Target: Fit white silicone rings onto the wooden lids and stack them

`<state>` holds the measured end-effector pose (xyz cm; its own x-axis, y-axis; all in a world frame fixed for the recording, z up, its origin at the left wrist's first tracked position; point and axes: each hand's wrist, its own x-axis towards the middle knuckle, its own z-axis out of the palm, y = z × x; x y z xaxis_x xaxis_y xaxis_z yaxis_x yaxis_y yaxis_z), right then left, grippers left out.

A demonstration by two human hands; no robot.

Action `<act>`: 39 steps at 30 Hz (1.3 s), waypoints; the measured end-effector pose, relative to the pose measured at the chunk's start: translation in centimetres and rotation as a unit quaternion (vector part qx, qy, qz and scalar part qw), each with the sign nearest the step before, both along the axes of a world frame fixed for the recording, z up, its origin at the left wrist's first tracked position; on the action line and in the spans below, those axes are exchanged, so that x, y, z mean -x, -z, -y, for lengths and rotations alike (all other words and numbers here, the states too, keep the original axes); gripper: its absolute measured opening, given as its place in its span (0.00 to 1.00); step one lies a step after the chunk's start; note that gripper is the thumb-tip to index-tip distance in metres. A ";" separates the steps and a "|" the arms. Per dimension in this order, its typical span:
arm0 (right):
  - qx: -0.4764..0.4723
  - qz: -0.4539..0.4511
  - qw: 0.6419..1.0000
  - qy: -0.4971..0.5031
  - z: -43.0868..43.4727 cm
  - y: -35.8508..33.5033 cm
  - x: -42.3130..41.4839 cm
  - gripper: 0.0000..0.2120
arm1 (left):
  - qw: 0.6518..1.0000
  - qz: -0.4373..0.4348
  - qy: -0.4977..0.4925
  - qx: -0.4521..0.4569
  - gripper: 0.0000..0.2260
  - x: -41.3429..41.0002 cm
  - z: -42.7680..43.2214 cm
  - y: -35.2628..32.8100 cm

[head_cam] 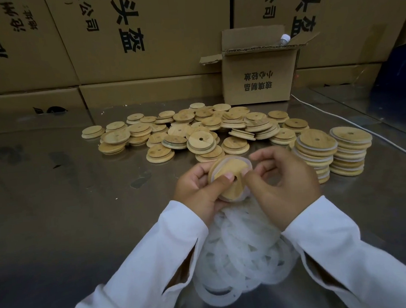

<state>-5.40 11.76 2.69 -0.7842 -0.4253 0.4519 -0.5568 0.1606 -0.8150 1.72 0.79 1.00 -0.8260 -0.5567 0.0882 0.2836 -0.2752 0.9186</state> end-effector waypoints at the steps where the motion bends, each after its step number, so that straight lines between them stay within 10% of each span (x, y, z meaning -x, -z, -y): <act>1: -0.003 -0.020 1.000 0.007 0.1 0.2 -0.2 0.08 | 1.000 -0.004 -0.007 -0.011 0.07 0.0 0.0 -0.1; 11: 0.036 -0.051 0.998 0.021 -0.2 0.0 -0.5 0.03 | 0.998 -0.038 0.026 -0.040 0.10 0.0 0.1 -0.4; 24: 0.027 0.178 0.980 -0.085 -0.8 -1.2 0.9 0.07 | 1.000 -0.012 -0.009 0.015 0.08 -0.1 1.0 -0.7; 39: 0.040 0.116 0.990 -0.075 -0.5 -0.6 0.5 0.07 | 0.999 -0.015 -0.016 -0.031 0.08 0.0 1.1 -0.3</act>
<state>-5.89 12.27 3.33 -0.8016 -0.5148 0.3040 -0.3660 0.0205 -0.9304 1.76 -0.30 1.34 -0.8055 -0.5875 0.0770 0.3201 -0.3221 0.8910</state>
